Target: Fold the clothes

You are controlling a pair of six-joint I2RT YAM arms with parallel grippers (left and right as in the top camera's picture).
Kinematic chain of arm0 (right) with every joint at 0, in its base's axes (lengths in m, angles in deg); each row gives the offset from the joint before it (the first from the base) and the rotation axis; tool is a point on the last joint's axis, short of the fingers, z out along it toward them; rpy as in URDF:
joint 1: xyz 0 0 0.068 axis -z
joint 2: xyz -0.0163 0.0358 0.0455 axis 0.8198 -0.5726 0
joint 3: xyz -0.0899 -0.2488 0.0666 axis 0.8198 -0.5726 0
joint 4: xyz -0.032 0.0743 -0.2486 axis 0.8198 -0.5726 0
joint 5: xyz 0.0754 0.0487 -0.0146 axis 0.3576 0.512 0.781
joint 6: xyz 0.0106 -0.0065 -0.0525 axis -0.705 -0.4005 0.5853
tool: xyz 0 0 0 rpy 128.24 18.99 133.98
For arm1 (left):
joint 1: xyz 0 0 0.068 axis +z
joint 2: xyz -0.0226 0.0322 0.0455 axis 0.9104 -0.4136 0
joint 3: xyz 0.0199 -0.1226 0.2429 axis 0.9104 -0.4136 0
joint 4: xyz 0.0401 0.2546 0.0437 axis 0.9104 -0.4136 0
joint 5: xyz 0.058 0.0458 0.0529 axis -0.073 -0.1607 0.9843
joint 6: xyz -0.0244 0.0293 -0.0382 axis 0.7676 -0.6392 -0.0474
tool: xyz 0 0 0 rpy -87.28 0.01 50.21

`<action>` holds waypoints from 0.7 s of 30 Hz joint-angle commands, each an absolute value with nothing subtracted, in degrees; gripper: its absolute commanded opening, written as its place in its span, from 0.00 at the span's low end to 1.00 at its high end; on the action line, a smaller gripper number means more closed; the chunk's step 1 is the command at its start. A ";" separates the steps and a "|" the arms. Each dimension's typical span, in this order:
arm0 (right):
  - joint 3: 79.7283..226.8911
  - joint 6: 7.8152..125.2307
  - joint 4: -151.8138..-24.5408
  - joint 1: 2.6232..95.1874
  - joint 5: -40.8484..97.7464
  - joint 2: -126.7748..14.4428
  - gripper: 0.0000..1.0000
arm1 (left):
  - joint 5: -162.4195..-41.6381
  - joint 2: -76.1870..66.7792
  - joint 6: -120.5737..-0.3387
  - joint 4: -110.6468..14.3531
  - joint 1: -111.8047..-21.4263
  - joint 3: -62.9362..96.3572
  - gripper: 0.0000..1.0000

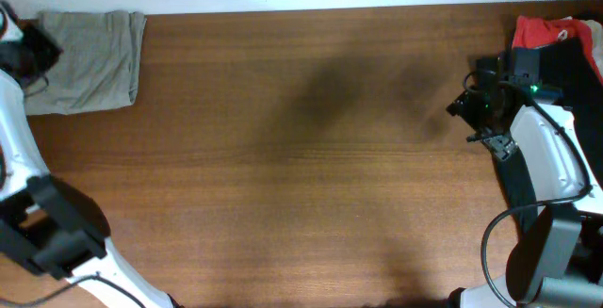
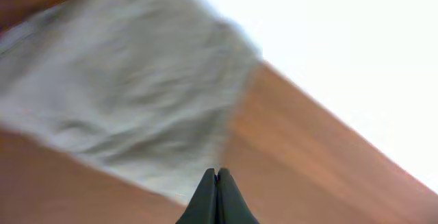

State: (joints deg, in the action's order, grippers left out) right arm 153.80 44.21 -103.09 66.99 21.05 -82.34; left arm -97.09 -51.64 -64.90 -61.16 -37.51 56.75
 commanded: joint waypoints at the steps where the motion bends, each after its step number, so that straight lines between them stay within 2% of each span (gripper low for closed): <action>1: 154.24 43.07 -105.37 67.17 34.32 -82.51 0.99 | -112.78 -49.08 -64.36 -62.54 -39.98 57.32 0.21; 2: 154.24 43.16 -106.00 67.14 38.45 -82.51 0.99 | -114.29 -48.84 -64.36 -62.95 -40.70 57.32 0.26; 4: 154.24 46.06 -106.20 66.82 42.54 -82.19 0.99 | -115.54 -48.78 -64.40 -64.05 -42.87 57.32 0.50; 6: 154.24 48.25 -108.21 66.21 42.34 -80.53 0.99 | -115.54 -48.84 -64.42 -64.18 -44.44 57.30 0.99; 12: 154.24 54.81 -114.00 62.10 41.66 -69.31 0.99 | -115.54 -48.84 -64.40 -64.18 -46.69 57.30 0.99; 17: 154.24 54.70 -118.61 55.80 33.88 -58.60 0.99 | -115.56 -48.84 -64.40 -64.18 -46.67 57.30 0.99; 21: 154.24 54.72 -119.60 52.61 33.62 -53.42 0.99 | -115.54 -48.84 -64.40 -64.16 -46.67 57.30 0.99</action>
